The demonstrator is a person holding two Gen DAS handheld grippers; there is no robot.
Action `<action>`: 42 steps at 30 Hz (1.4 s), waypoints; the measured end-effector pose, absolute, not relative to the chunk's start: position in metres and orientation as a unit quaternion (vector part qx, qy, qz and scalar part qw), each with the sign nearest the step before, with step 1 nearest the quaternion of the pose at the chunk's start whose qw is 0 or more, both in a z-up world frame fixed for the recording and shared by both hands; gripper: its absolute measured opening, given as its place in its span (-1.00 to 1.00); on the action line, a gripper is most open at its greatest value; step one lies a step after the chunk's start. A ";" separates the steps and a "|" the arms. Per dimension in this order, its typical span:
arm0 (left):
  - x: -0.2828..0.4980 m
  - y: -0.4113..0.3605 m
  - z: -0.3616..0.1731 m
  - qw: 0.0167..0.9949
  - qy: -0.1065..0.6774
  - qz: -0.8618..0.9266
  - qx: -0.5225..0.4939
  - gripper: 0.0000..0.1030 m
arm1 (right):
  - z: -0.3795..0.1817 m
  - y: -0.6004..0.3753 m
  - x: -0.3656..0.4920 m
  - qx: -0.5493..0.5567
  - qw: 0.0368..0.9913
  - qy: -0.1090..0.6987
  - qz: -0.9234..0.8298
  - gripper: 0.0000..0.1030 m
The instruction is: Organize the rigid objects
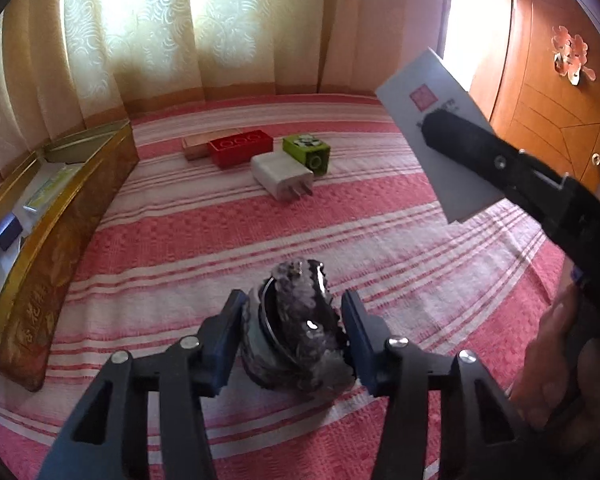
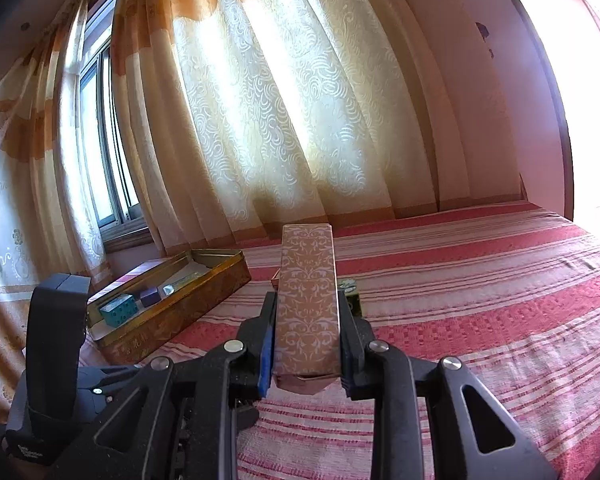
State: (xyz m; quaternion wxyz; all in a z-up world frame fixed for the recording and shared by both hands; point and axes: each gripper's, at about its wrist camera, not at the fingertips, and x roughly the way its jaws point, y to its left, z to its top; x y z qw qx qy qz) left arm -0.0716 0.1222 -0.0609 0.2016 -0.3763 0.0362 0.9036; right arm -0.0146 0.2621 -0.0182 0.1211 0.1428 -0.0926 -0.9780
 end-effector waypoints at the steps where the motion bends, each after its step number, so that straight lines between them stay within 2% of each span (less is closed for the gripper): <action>1: -0.071 0.122 -0.061 0.203 0.034 0.903 -0.376 -0.08 | -0.018 0.261 -0.015 0.143 0.122 -0.091 -0.978 -0.45; 10: -0.071 0.096 -0.045 0.188 0.010 0.920 -0.344 -0.13 | -0.011 0.242 -0.023 0.146 0.139 -0.074 -0.977 -0.45; 24: -0.111 -0.004 -0.005 0.063 -0.006 0.962 -0.265 -0.13 | 0.031 0.159 -0.075 0.164 0.229 -0.016 -0.960 -0.46; 31: -0.137 -0.049 -0.001 0.021 -0.015 0.962 -0.272 -0.13 | 0.037 0.102 -0.126 0.199 0.270 0.000 -0.942 -0.46; 42: -0.164 -0.102 -0.014 -0.026 -0.028 0.945 -0.325 -0.13 | 0.002 0.028 -0.186 0.264 0.284 0.056 -0.920 -0.45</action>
